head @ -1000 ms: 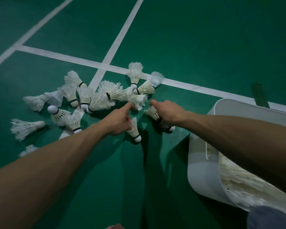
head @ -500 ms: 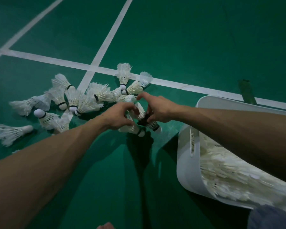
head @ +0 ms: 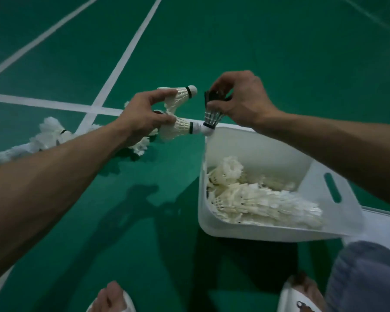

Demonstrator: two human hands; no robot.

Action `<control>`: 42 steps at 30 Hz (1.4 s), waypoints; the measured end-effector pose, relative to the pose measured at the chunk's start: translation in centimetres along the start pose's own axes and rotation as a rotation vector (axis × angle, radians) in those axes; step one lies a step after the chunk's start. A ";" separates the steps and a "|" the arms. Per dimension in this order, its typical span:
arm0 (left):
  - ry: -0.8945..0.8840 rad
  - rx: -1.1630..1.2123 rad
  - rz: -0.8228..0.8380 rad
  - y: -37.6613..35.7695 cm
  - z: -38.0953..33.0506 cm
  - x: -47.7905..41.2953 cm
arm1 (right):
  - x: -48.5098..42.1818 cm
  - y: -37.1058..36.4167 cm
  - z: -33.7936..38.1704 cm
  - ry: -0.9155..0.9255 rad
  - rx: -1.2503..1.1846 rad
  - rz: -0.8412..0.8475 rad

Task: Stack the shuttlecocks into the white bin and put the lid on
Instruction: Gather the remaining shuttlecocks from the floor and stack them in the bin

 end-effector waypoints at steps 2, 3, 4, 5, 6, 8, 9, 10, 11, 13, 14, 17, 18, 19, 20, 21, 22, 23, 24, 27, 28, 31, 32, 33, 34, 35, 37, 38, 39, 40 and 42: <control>-0.037 -0.005 0.020 -1.8 -1.6 0.1 | 0.6 3.1 -1.7 -0.043 0.007 -0.074; -0.061 -0.007 0.027 -2.5 -2.3 0.1 | 0.9 4.1 -2.8 -0.068 0.007 -0.101; -0.087 -0.007 0.039 -3.5 -3.2 0.0 | 1.4 5.1 -4.0 -0.099 0.007 -0.121; -0.102 -0.008 0.055 -4.7 -3.9 -0.1 | 2.0 5.7 -5.5 -0.140 0.007 -0.119; -0.111 -0.019 0.074 -5.8 -4.4 -0.1 | 2.7 5.8 -7.1 -0.185 0.009 -0.097; -0.129 -0.071 0.124 -8.0 -4.8 -0.2 | 4.2 5.1 -9.9 -0.264 0.013 -0.016; -0.137 -0.109 0.150 -9.0 -4.8 -0.2 | 4.9 4.4 -11.2 -0.295 0.014 0.029; -0.144 -0.149 0.176 -9.9 -4.5 -0.3 | 5.6 3.6 -12.2 -0.316 0.020 0.069; -0.146 -0.186 0.199 -10.6 -4.2 -0.4 | 6.1 2.7 -13.0 -0.328 0.030 0.102; -0.146 -0.249 0.231 -11.7 -3.5 -0.6 | 6.7 1.1 -14.0 -0.331 0.059 0.142; -0.147 -0.282 0.234 -12.0 -3.1 -0.8 | 6.9 0.3 -14.4 -0.334 0.071 0.162; -0.145 -0.376 0.221 -12.3 -2.0 -1.5 | 7.2 -1.5 -14.9 -0.295 0.128 0.249; -0.145 -0.400 0.222 -12.3 -1.6 -1.7 | 7.3 -1.9 -15.0 -0.270 0.156 0.266; -0.150 -0.423 0.226 -12.2 -1.3 -1.9 | 7.4 -2.3 -15.2 -0.251 0.178 0.276; -0.158 -0.443 0.231 -12.1 -1.1 -2.0 | 7.5 -2.6 -15.5 -0.242 0.192 0.289; -0.167 -0.461 0.237 -12.0 -1.0 -2.1 | 7.5 -2.9 -15.9 -0.247 0.196 0.312; -0.177 -0.479 0.245 -12.0 -1.0 -2.2 | 7.6 -3.2 -16.6 -0.270 0.181 0.341; -0.191 -0.497 0.255 -12.1 -0.9 -2.3 | 7.6 -3.5 -17.3 -0.306 0.144 0.366; -0.208 -0.518 0.265 -12.3 -0.8 -2.4 | 7.5 -3.8 -18.0 -0.345 0.092 0.384; -0.247 -0.581 0.296 -12.8 -0.6 -2.8 | 7.1 -4.6 -19.5 -0.430 -0.044 0.424; -0.257 -0.597 0.307 -12.9 -0.5 -2.9 | 7.2 -4.8 -19.9 -0.476 -0.099 0.437; -0.270 -0.618 0.335 -13.6 -0.4 -3.1 | 8.1 -4.9 -20.6 -0.683 -0.367 0.458; -0.275 -0.623 0.342 -13.9 -0.4 -3.1 | 8.4 -4.8 -20.9 -0.730 -0.430 0.464; -0.277 -0.625 0.349 -14.1 -0.5 -3.1 | 8.7 -4.5 -21.0 -0.753 -0.464 0.472; -0.279 -0.624 0.354 -14.4 -0.5 -3.1 | 8.8 -4.1 -21.2 -0.757 -0.474 0.474; -0.282 -0.625 0.358 -14.6 -0.6 -3.1 | 8.8 -3.6 -21.3 -0.737 -0.449 0.468; -0.291 -0.633 0.363 -15.1 -0.9 -3.0 | 8.6 -2.3 -21.6 -0.668 -0.336 0.421; -0.292 -0.636 0.364 -15.4 -1.0 -2.8 | 8.4 -1.5 -21.8 -0.647 -0.295 0.378; -0.290 -0.635 0.367 -15.8 -1.1 -2.6 | 8.4 -0.9 -21.9 -0.638 -0.275 0.335; -0.284 -0.632 0.370 -16.0 -1.2 -2.4 | 8.3 -0.4 -22.0 -0.627 -0.268 0.309; -0.281 -0.628 0.373 -16.5 -1.4 -1.9 | 8.5 0.2 -22.0 -0.588 -0.231 0.290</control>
Point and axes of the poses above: each hand's wrist, its own x-axis away from the middle knuckle, its own y-axis out of the back of the hand, z = x × y, the point moved 5 cm from there along -x, towards the middle knuckle, and after that the axes turned 10 degrees about -z, right-handed, at the moved point
